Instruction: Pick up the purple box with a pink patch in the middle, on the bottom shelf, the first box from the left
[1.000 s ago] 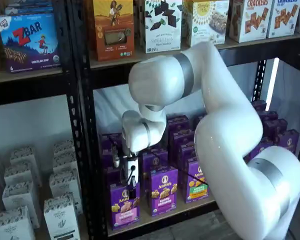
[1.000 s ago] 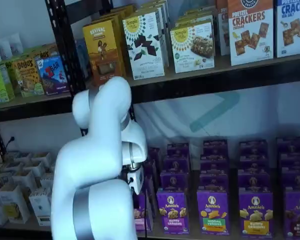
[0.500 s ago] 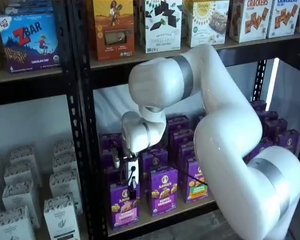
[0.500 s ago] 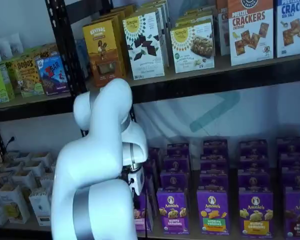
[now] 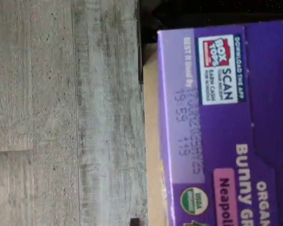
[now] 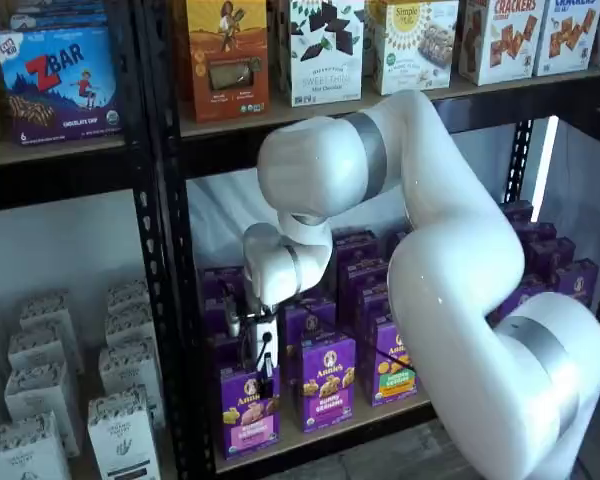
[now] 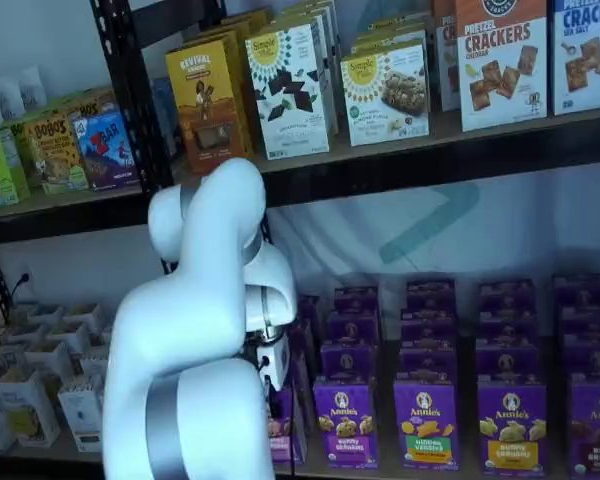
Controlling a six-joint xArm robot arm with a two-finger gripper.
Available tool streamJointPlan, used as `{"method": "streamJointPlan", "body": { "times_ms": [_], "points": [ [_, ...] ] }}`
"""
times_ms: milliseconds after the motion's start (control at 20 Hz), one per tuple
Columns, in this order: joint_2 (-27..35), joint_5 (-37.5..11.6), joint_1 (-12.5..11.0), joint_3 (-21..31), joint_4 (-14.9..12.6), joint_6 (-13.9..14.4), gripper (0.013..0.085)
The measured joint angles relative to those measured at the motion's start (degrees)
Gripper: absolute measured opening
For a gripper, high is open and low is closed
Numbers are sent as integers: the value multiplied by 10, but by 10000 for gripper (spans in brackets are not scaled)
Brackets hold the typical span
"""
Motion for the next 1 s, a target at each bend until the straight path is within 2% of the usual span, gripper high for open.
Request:
{"method": "streamJointPlan", "body": {
  "times_ms": [100,200,300,400,750,850,1000],
  "points": [
    [0,1,-1,0,0,-1,650],
    [0,2,-1,-1,1,-2,570],
    [0,2,-2,0,2,-3,570],
    [-1,3,-2,1,3,-5,490],
    [-5,0,-1,8,-2,1,490],
    [-6,0,0,10,-1,1,410],
    [-8,-3,0,14,1,0,370]
  ]
}}
